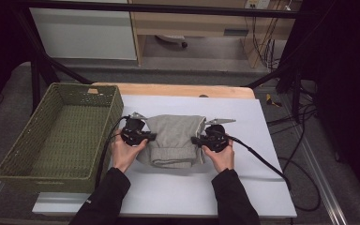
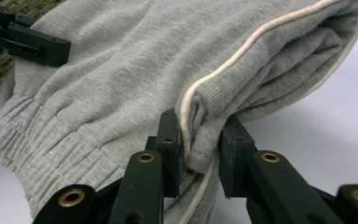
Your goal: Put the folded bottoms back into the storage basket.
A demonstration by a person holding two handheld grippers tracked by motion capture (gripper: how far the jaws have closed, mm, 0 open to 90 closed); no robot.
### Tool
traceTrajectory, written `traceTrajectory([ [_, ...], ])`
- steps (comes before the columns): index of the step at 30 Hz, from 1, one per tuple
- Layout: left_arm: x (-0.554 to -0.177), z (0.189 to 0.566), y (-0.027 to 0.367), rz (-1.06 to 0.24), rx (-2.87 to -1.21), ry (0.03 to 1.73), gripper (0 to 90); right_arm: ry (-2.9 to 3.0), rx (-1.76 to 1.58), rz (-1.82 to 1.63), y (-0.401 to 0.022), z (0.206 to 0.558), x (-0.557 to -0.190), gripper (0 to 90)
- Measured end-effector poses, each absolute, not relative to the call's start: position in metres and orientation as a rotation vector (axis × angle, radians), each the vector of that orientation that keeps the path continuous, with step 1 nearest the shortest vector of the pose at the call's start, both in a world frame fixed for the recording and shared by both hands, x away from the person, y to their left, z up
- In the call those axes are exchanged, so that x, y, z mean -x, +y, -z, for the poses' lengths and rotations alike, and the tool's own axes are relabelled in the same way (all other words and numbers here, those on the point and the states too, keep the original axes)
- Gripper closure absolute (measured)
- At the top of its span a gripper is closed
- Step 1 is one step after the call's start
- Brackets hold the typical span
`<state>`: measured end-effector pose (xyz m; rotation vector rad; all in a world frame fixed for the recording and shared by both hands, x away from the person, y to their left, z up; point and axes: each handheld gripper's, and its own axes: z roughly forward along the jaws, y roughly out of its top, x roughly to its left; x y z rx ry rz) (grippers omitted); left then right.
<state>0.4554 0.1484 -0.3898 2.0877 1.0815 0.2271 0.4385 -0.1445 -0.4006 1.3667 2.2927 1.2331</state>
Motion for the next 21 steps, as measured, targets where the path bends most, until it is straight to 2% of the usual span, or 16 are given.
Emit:
traceTrajectory([
  [21, -0.442, 0.376, 0.154, -0.245, -2.093, 1.045, 80.6, 2.281, -1.318, -1.279, -0.143, 0.390, -0.424, 73.3],
])
